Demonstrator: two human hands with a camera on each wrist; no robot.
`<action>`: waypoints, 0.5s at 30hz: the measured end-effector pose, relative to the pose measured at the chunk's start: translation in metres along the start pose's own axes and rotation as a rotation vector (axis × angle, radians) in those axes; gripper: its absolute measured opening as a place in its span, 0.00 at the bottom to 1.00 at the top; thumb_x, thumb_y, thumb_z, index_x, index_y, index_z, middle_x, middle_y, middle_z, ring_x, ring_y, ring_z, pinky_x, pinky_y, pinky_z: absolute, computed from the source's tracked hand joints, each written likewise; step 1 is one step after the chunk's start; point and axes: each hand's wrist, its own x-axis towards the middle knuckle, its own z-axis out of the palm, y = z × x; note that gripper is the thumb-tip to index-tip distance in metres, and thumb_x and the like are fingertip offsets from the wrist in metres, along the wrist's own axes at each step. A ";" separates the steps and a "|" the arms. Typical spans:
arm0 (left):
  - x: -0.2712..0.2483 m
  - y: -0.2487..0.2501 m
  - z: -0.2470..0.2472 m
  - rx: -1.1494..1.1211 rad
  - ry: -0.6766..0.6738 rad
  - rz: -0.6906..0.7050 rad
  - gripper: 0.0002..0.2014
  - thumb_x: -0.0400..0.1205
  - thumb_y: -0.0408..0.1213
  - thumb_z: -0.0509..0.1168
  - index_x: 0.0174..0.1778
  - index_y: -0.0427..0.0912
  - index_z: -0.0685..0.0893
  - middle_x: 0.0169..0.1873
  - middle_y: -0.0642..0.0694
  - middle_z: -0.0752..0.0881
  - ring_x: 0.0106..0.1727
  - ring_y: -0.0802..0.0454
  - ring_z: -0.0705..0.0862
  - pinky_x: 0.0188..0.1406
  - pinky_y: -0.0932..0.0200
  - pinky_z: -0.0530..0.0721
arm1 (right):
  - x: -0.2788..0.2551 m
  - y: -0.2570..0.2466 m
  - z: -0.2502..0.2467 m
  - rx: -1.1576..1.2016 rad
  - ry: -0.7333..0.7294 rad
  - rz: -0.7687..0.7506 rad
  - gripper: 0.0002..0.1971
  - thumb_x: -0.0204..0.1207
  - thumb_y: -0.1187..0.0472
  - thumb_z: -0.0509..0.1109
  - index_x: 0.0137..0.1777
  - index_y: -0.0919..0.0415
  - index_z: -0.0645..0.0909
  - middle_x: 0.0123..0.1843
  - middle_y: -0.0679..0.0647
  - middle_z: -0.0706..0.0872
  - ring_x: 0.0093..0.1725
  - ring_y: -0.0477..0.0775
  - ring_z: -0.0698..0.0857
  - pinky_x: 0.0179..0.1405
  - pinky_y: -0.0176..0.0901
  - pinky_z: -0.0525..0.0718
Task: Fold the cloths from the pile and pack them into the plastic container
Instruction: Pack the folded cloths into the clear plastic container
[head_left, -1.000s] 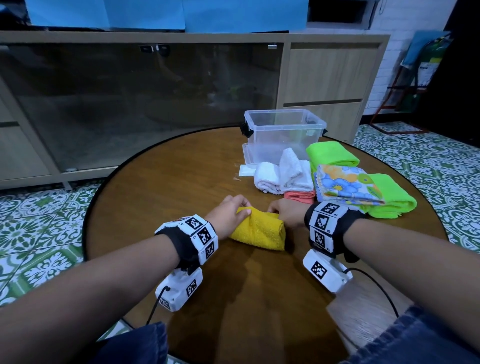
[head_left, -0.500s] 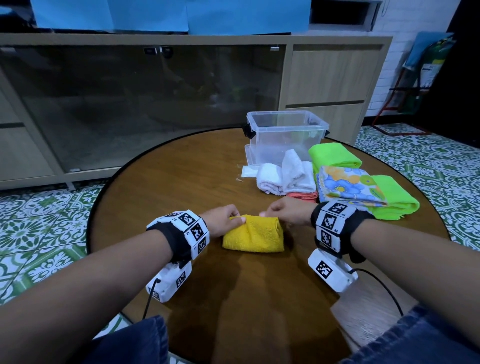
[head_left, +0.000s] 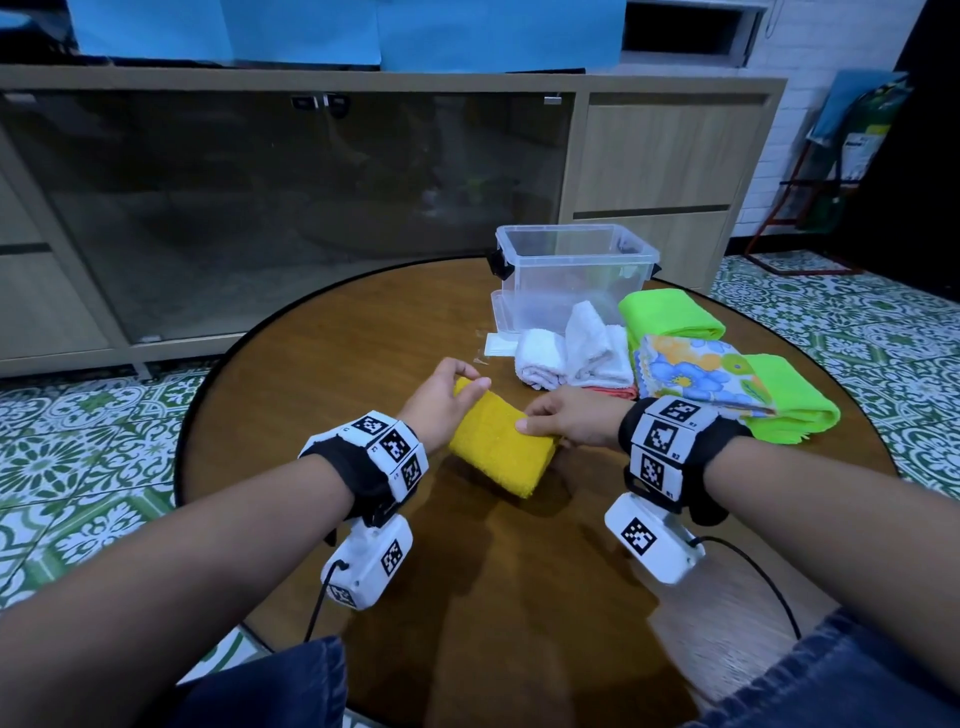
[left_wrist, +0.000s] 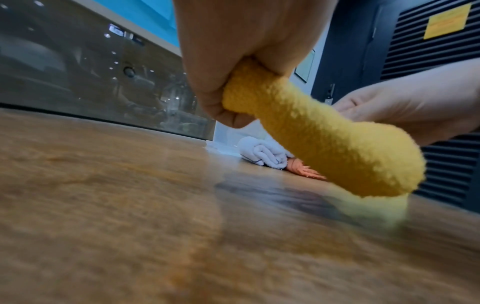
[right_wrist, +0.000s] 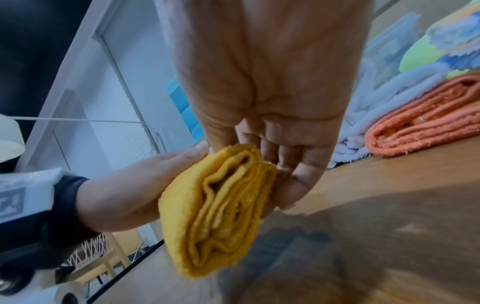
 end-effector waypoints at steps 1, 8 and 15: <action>0.000 0.000 -0.001 0.009 -0.005 0.020 0.09 0.85 0.46 0.59 0.56 0.45 0.73 0.52 0.48 0.77 0.53 0.52 0.75 0.49 0.57 0.72 | 0.000 -0.001 0.001 0.024 -0.011 -0.008 0.12 0.81 0.50 0.64 0.55 0.57 0.80 0.41 0.57 0.78 0.40 0.55 0.75 0.36 0.40 0.71; 0.002 0.009 -0.011 -0.060 -0.026 0.122 0.11 0.82 0.44 0.63 0.58 0.46 0.74 0.54 0.51 0.77 0.57 0.56 0.74 0.53 0.62 0.72 | 0.004 -0.011 0.009 0.161 -0.012 -0.064 0.26 0.77 0.46 0.67 0.63 0.69 0.78 0.58 0.65 0.84 0.56 0.61 0.83 0.65 0.57 0.77; 0.001 0.012 -0.013 0.070 -0.087 0.109 0.23 0.87 0.48 0.52 0.76 0.42 0.65 0.71 0.44 0.73 0.69 0.51 0.73 0.63 0.61 0.71 | 0.000 -0.004 -0.014 0.190 0.289 -0.024 0.16 0.82 0.56 0.64 0.63 0.67 0.76 0.53 0.59 0.82 0.52 0.58 0.82 0.41 0.38 0.78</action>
